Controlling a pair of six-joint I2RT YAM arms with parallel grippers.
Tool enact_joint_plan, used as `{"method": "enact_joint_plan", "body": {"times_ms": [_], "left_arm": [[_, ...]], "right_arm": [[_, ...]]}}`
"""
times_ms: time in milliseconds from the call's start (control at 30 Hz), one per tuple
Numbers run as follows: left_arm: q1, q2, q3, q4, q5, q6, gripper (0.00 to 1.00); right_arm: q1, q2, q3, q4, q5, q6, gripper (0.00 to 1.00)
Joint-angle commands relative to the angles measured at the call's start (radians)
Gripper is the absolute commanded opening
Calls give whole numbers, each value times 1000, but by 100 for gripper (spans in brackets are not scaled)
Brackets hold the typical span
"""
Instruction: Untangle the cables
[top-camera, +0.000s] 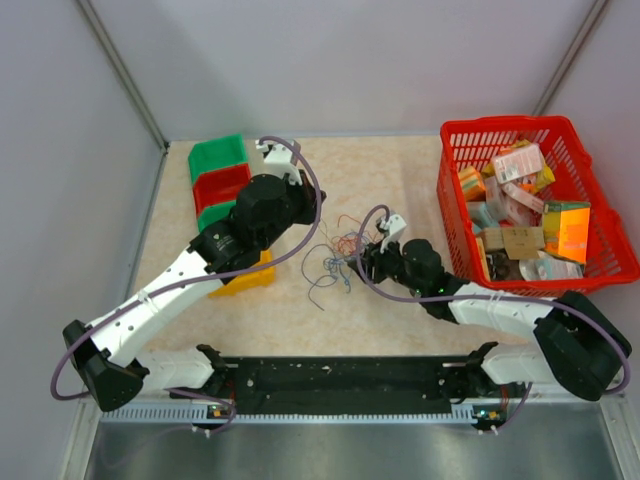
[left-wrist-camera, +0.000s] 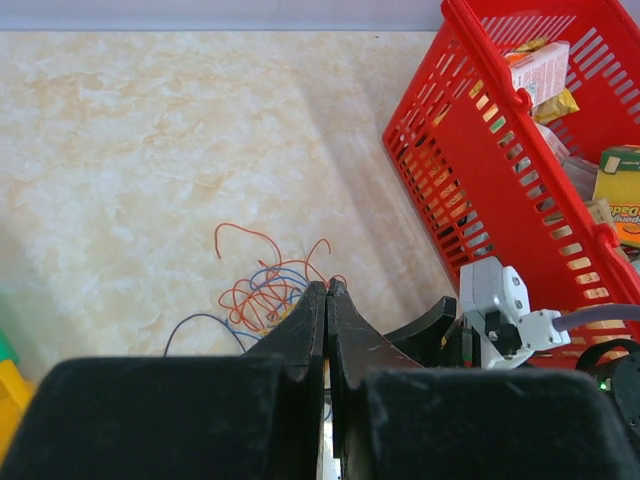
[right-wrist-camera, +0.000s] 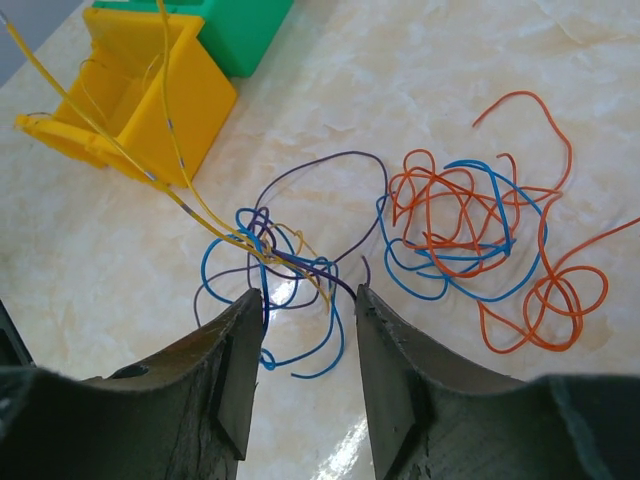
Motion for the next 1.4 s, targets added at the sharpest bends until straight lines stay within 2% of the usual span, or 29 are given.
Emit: {"method": "enact_joint_plan", "body": {"times_ms": [0, 100, 200, 333, 467, 867, 933, 1067, 1133, 1267, 1367], "left_arm": [[3, -35, 44, 50, -28, 28, 0], [1, -29, 42, 50, -41, 40, 0], [3, -23, 41, 50, -51, 45, 0], [3, -15, 52, 55, -43, 46, 0], [4, -8, 62, 56, -37, 45, 0], [4, -20, 64, 59, -6, 22, 0], [4, -21, 61, 61, 0, 14, 0], [4, -32, 61, 52, -2, 17, 0], [4, -47, 73, 27, -20, 37, 0], [4, -133, 139, -56, -147, 166, 0], [3, -234, 196, -85, -308, 302, 0]], "right_arm": [[18, -12, 42, 68, -29, -10, 46], [21, -69, 7, 90, 0, -27, 57], [23, -95, -5, 91, 5, -34, 59], [24, -54, 16, 96, -28, -12, 49], [26, -9, 36, 98, -55, 6, 45], [41, 72, 87, 64, -39, 17, 39], [41, 77, 90, 50, -13, 14, 34], [43, 85, 99, 33, 10, 11, 14], [43, 83, 104, 6, 63, 8, 1], [40, 86, 133, -147, 385, 31, 0], [25, 121, 182, -287, 568, 48, 0]]}}
